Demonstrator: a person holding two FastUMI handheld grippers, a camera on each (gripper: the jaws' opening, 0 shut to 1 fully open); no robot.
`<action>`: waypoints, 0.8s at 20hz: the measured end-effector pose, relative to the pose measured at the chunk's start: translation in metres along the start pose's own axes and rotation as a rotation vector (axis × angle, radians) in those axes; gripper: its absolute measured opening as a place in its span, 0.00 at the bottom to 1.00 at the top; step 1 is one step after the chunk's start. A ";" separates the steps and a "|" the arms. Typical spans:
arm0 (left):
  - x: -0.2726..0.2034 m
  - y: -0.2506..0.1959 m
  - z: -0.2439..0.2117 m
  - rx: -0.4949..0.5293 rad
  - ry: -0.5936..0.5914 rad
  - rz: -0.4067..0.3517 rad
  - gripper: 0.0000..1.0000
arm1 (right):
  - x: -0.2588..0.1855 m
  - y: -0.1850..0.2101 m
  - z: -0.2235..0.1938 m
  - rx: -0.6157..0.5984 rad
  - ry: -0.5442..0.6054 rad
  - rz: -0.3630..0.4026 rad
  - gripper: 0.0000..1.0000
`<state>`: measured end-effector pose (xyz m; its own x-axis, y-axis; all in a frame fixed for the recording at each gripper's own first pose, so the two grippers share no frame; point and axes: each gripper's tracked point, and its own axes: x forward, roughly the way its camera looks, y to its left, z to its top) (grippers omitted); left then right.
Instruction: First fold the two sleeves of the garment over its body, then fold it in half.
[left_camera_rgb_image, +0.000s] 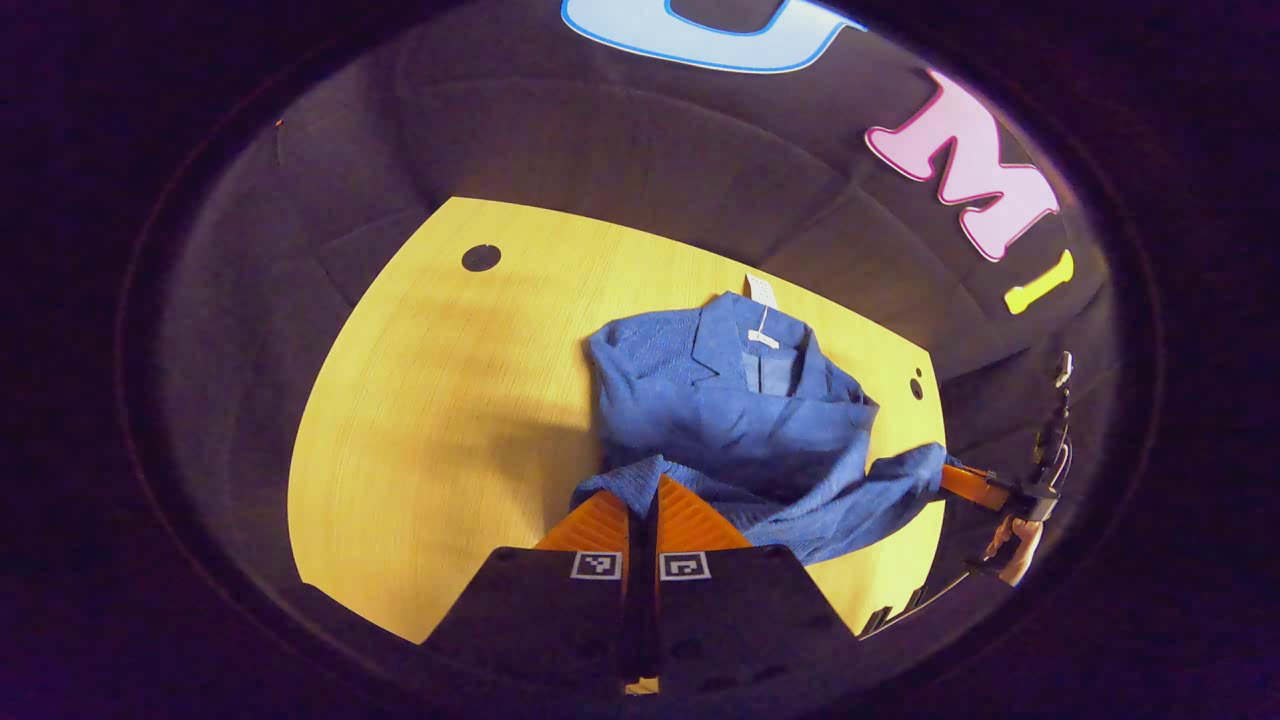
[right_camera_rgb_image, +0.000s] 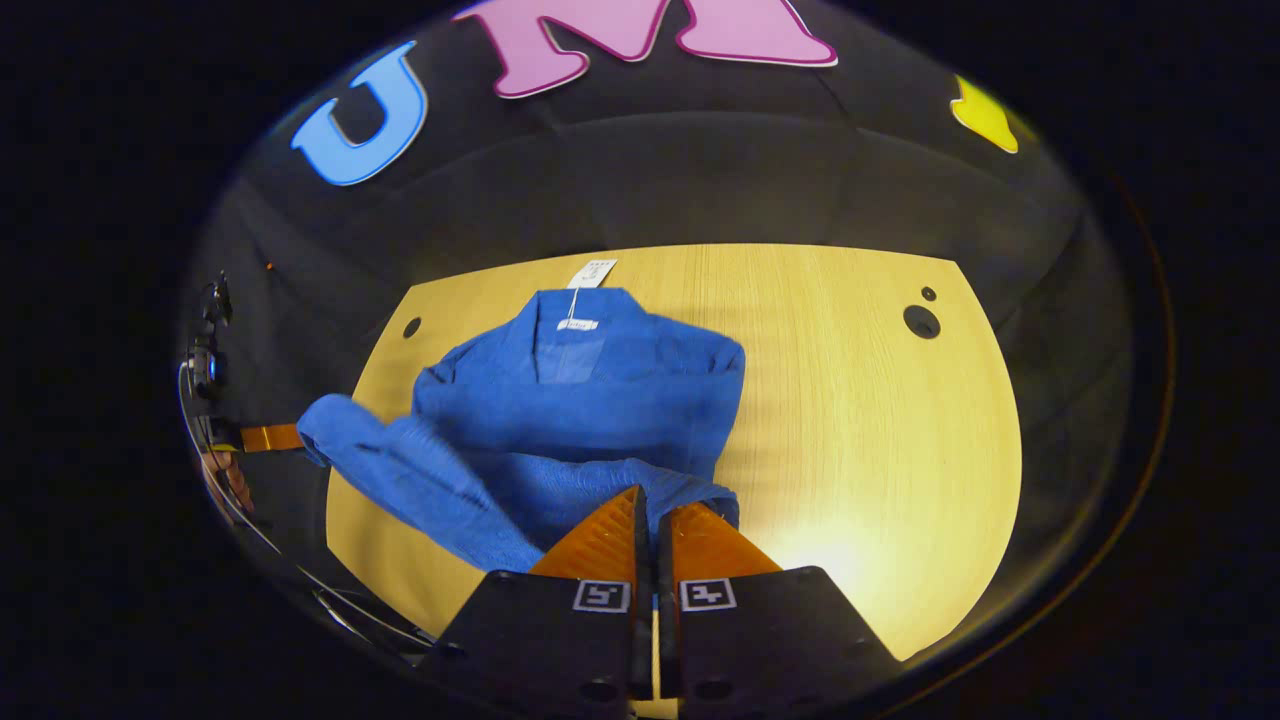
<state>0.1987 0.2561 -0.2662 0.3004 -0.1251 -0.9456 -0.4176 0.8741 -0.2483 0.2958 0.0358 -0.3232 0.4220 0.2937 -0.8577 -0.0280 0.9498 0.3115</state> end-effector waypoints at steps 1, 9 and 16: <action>0.015 -0.003 0.013 -0.028 0.002 -0.005 0.00 | 0.015 -0.004 0.014 0.007 0.001 -0.001 0.04; 0.096 0.005 0.065 -0.066 -0.027 0.019 0.00 | 0.091 -0.031 0.054 0.080 0.015 0.015 0.04; 0.134 0.023 0.053 -0.215 0.046 0.052 0.00 | 0.126 -0.050 0.040 0.013 0.045 -0.027 0.20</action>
<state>0.2750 0.2842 -0.3877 0.2365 -0.1084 -0.9656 -0.6060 0.7603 -0.2338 0.3865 0.0214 -0.4309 0.3815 0.2727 -0.8832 -0.0053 0.9561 0.2930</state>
